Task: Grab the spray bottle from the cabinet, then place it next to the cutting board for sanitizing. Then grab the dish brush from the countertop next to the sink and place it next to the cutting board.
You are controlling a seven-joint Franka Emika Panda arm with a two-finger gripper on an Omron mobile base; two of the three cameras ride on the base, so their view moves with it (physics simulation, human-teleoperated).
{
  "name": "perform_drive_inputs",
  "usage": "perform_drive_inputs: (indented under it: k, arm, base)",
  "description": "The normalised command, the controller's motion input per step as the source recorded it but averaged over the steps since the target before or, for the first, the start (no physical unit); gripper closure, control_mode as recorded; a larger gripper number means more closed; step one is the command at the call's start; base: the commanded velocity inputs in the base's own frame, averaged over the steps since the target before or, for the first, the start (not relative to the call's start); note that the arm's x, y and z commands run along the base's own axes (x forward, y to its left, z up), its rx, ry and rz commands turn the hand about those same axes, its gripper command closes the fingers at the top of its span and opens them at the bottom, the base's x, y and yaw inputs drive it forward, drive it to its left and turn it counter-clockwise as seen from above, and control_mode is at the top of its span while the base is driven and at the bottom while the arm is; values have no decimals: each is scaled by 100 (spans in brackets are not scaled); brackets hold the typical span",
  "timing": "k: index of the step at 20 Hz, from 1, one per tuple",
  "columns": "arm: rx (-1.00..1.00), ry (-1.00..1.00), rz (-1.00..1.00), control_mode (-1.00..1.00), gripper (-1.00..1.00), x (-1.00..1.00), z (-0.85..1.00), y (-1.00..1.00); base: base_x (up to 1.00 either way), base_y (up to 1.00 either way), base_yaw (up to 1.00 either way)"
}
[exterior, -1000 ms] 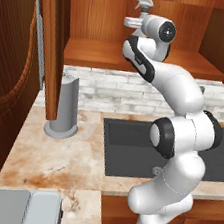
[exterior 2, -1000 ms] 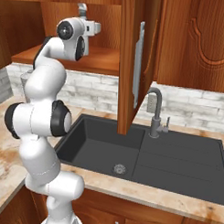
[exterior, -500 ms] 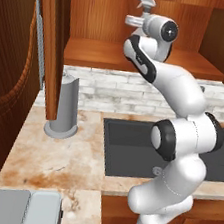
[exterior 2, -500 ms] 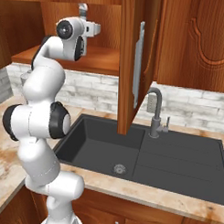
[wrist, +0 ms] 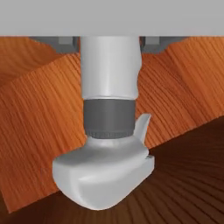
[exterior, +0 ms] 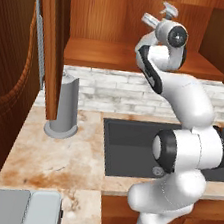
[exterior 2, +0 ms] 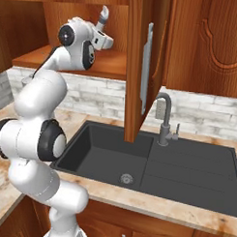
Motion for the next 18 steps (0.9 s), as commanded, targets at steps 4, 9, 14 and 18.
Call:
perform_drive_inputs:
  k: [4,9,14,18]
  arm:
    - [16,-4,-26,-100,100,-54,16,0]
    - [17,-1,-20,-100,100,-71,3,-1]
    - [33,7,-14,-100,100,-76,3,-7]
    - [14,0,-4,-100,100,-95,23,0]
  base:
    - [0,0,0]
    - [0,0,0]
    - [0,0,0]
    - [0,0,0]
